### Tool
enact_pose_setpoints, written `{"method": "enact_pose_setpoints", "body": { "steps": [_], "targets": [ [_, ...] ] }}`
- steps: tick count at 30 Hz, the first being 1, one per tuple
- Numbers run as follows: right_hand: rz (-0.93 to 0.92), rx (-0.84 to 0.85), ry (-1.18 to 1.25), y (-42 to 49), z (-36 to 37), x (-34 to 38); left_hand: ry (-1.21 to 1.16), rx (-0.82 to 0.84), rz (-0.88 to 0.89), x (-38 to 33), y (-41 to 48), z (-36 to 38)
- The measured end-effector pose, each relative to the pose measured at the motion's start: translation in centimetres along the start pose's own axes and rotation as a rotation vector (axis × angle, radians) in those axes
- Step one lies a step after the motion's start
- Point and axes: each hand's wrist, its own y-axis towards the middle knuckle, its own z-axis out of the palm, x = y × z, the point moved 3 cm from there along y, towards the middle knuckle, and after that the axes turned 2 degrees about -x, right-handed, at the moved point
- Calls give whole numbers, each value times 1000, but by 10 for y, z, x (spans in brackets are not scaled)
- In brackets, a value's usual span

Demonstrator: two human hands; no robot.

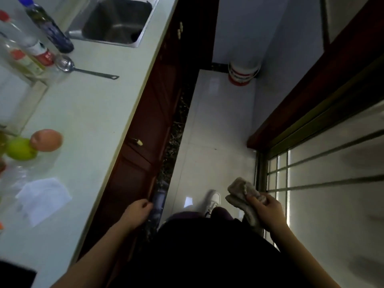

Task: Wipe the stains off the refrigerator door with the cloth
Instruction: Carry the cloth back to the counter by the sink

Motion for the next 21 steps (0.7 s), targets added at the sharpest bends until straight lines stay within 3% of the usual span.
{"method": "enact_pose_setpoints", "body": {
  "steps": [5, 10, 17, 21],
  "targets": [
    [-120, 129, -98, 78, 14, 97, -161, -48, -168, 5, 21, -23],
    [-163, 171, -47, 148, 32, 176, -277, -97, -238, -19, 67, -53],
    [-79, 79, -49, 249, 45, 245, -176, 42, -187, -108, 208, -106],
    [-85, 31, -56, 294, 45, 294, -56, 101, -40, -215, 269, -159]
  ]
}}
